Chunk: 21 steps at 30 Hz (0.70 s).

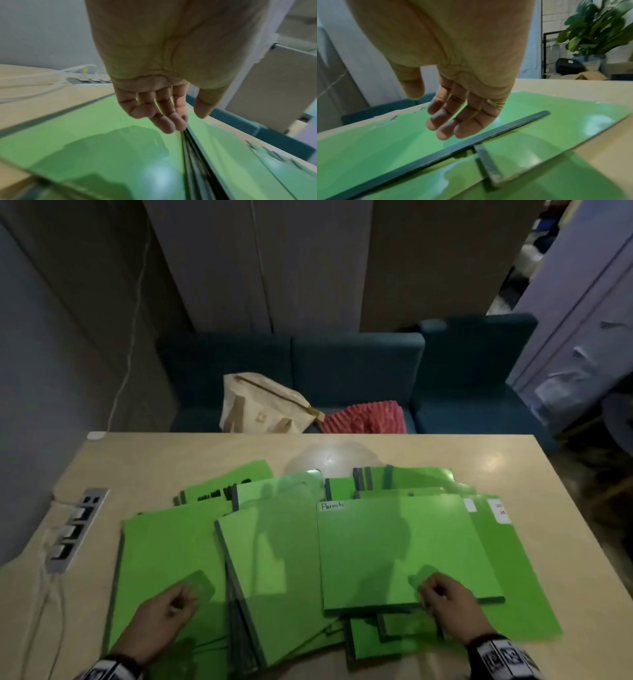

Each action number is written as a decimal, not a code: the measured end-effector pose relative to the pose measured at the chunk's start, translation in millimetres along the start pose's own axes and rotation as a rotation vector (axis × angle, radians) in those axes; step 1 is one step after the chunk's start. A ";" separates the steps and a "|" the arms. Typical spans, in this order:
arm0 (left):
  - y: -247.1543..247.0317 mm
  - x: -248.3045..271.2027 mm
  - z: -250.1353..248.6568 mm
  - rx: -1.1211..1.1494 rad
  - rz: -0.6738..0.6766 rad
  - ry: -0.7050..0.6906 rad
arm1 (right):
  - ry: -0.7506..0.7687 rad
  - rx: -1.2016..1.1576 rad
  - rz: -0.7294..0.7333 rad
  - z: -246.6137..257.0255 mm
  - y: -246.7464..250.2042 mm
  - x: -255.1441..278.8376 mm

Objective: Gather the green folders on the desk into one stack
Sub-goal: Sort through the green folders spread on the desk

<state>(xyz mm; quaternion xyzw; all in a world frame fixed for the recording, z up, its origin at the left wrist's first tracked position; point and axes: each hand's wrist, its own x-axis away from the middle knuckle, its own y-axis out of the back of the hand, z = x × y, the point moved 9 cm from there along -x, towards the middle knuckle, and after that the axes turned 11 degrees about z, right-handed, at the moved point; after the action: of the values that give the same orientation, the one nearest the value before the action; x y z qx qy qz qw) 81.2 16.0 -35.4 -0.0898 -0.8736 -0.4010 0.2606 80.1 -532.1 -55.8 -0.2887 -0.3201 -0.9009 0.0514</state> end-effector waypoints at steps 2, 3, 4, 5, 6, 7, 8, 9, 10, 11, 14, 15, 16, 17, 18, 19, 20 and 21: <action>-11.2 -14.8 -21.9 -0.036 0.019 -0.010 | 0.025 0.013 0.010 12.3 -8.9 -10.7; -19.8 -19.4 -30.7 -0.063 0.065 0.015 | 0.040 0.030 0.028 19.6 -16.7 -13.7; -28.9 -23.0 -35.7 -0.112 0.111 0.085 | 0.053 0.099 0.036 29.3 -25.1 -14.6; -37.6 -26.4 -38.0 -0.130 0.146 0.125 | 0.080 0.217 0.032 35.0 -34.1 -16.0; -46.3 -28.8 -37.6 -0.151 0.169 0.161 | 0.103 0.383 0.048 40.6 -45.1 -14.6; -53.8 -31.6 -36.5 -0.171 0.185 0.178 | 0.126 0.537 0.071 43.5 -56.2 -13.6; -60.1 -34.0 -35.4 -0.189 0.198 0.188 | 0.125 0.637 0.113 44.7 -66.1 -12.6; -63.9 -37.0 -37.4 -0.201 0.191 0.177 | 0.130 0.708 0.159 47.1 -76.1 -12.5; -67.2 -39.7 -38.6 -0.216 0.186 0.166 | 0.125 0.748 0.206 47.2 -84.3 -13.3; -69.0 -41.2 -39.5 -0.222 0.181 0.160 | 0.114 0.773 0.241 47.0 -89.9 -13.1; -69.0 -46.5 -43.0 -0.300 0.168 0.138 | 0.103 0.778 0.239 45.9 -91.1 -16.1; -67.1 -48.4 -44.6 -0.342 0.160 0.135 | 0.107 0.786 0.232 45.3 -90.3 -18.2; -65.3 -51.7 -45.8 -0.388 0.153 0.133 | 0.126 0.811 0.217 44.4 -90.3 -20.8; -63.8 -50.7 -49.6 -0.435 0.155 0.135 | 0.151 0.860 0.213 44.2 -93.3 -21.0; -62.6 -50.3 -54.5 -0.485 0.151 0.127 | 0.186 0.922 0.196 44.5 -97.0 -21.5; -61.6 -47.8 -60.8 -0.536 0.146 0.116 | 0.219 0.990 0.172 44.0 -100.8 -21.9; -60.0 -43.7 -67.5 -0.582 0.132 0.090 | 0.244 1.045 0.146 43.2 -103.8 -21.5; -57.8 -37.2 -77.2 -0.627 0.101 0.050 | 0.256 1.090 0.117 42.7 -105.7 -21.7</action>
<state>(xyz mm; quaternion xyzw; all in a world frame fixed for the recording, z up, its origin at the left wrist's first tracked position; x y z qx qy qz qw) 121.2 -78.1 -50.9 -0.1990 -0.6952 -0.6394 0.2613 89.5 -424.6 -98.8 -0.1258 -0.7139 -0.6288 0.2814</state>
